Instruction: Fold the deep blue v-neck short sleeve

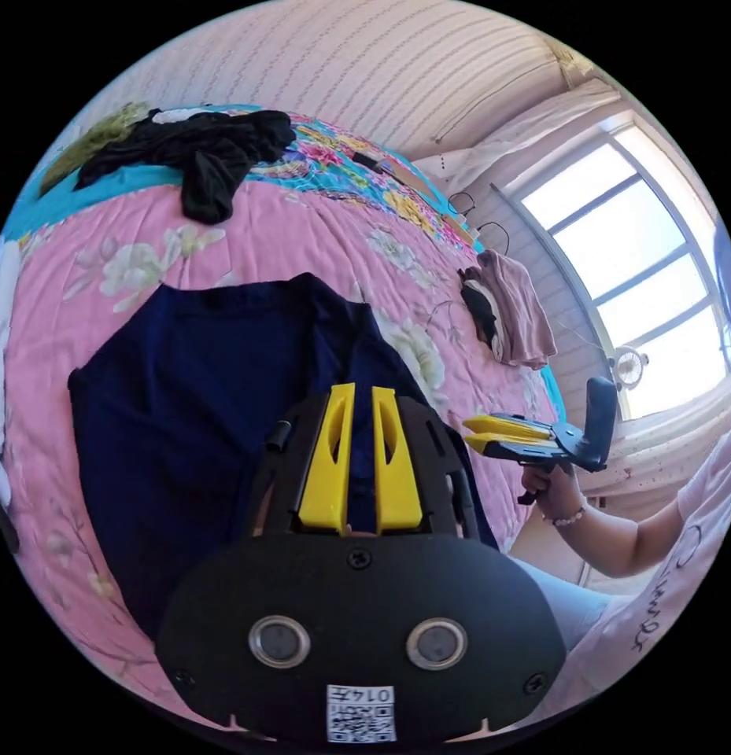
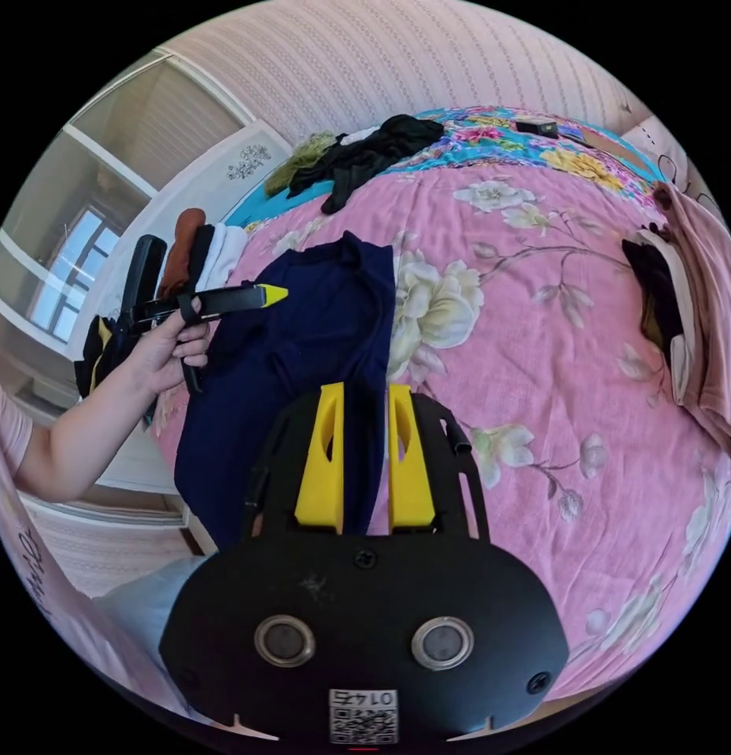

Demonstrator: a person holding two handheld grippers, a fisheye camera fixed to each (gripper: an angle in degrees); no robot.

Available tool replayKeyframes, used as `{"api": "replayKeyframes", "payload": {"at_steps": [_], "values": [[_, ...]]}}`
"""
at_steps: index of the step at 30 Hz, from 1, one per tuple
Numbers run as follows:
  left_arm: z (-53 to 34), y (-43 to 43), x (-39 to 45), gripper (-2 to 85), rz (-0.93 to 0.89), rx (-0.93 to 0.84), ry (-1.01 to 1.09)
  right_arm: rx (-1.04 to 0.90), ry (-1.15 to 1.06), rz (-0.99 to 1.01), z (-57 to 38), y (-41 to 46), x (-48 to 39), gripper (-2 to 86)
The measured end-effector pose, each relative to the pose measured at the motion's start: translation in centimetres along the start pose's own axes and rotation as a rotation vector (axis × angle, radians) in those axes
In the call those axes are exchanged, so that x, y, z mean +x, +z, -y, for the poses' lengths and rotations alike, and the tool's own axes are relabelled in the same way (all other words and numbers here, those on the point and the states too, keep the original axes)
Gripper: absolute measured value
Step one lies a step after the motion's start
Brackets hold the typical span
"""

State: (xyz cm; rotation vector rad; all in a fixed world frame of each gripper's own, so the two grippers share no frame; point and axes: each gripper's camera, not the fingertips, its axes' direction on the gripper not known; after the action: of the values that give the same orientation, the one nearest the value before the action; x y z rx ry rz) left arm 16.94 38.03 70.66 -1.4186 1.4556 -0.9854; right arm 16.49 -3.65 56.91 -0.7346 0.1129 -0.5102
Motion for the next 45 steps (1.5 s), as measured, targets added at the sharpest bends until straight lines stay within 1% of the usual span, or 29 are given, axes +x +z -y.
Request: {"api": "replayKeyframes", "payload": {"at_steps": [3,5,7,8,10,12,15,16,18,20,21,23,25,27,29,31,33,36,39,41,43,45], "values": [[4.0,2.7,0.3,6.3,0.032,-0.038,0.033,-0.029,0.041,0.015,1.5,1.9,0.6,7.7],[6.2,5.1,0.2,5.4,0.030,-0.122,0.053,-0.120,0.086,0.038,2.1,3.7,1.4,5.6],[7.3,6.2,0.3,0.4,0.006,-0.167,0.063,-0.092,0.089,0.064,2.1,3.5,1.8,4.3],[7.9,6.1,0.6,-0.2,-0.009,-0.150,0.078,-0.076,0.093,0.085,2.1,3.1,2.1,3.6],[8.9,5.9,1.1,-0.6,-0.033,-0.112,0.090,-0.053,0.104,0.108,2.0,2.5,2.7,3.0],[10.0,6.1,1.5,-0.8,-0.049,-0.110,0.102,-0.033,0.120,0.128,2.0,1.9,3.3,2.6],[11.3,7.4,2.2,-0.6,-0.032,-0.135,0.136,-0.022,0.140,0.138,2.1,1.6,4.0,2.4],[11.5,8.2,2.2,-0.4,-0.011,-0.173,0.140,-0.033,0.146,0.127,2.2,2.0,4.3,2.5],[11.5,8.5,1.8,0.6,-0.022,-0.193,0.118,-0.061,0.155,0.115,2.3,2.7,4.7,2.9],[11.6,6.1,1.3,6.6,-0.042,-0.183,0.074,-0.063,0.169,0.148,2.6,2.7,5.4,4.0],[11.4,5.1,1.2,7.0,-0.044,-0.174,0.072,-0.064,0.171,0.152,2.6,2.5,5.5,4.4],[10.0,0.0,0.6,7.6,-0.049,-0.106,0.078,-0.068,0.168,0.144,2.9,1.9,6.0,5.3],[8.4,-4.0,-0.3,7.4,-0.014,-0.051,0.059,-0.053,0.161,0.133,3.2,1.2,6.4,5.5],[6.5,-7.7,-1.7,6.9,0.067,-0.007,0.028,-0.018,0.143,0.145,4.1,0.7,6.8,5.9],[3.8,-11.7,-4.3,6.3,0.229,0.027,-0.034,0.010,0.114,0.152,6.5,0.9,7.4,7.6],[2.2,-13.5,-6.3,6.4,0.334,-0.001,-0.083,0.005,0.080,0.140,9.1,1.7,7.5,8.6],[0.9,-15.1,-7.9,6.6,0.379,0.003,-0.125,0.008,0.047,0.100,11.6,2.7,7.5,10.0],[-0.7,-17.3,-10.4,7.4,0.340,0.066,-0.226,0.008,0.050,0.083,14.7,4.9,8.1,10.5],[-1.6,-18.8,-12.5,7.8,0.317,0.107,-0.288,-0.053,0.056,0.098,16.1,6.9,8.5,5.8],[-2.3,-20.0,-13.8,8.0,0.274,0.164,-0.315,-0.095,0.018,0.112,16.2,7.1,8.4,3.2],[-2.4,-20.3,-14.9,8.7,0.230,0.165,-0.345,-0.088,0.029,0.151,15.9,6.7,9.0,2.5],[-2.0,-20.0,-15.4,9.4,0.214,0.145,-0.332,-0.072,0.047,0.186,15.7,6.0,9.8,2.0]]}}
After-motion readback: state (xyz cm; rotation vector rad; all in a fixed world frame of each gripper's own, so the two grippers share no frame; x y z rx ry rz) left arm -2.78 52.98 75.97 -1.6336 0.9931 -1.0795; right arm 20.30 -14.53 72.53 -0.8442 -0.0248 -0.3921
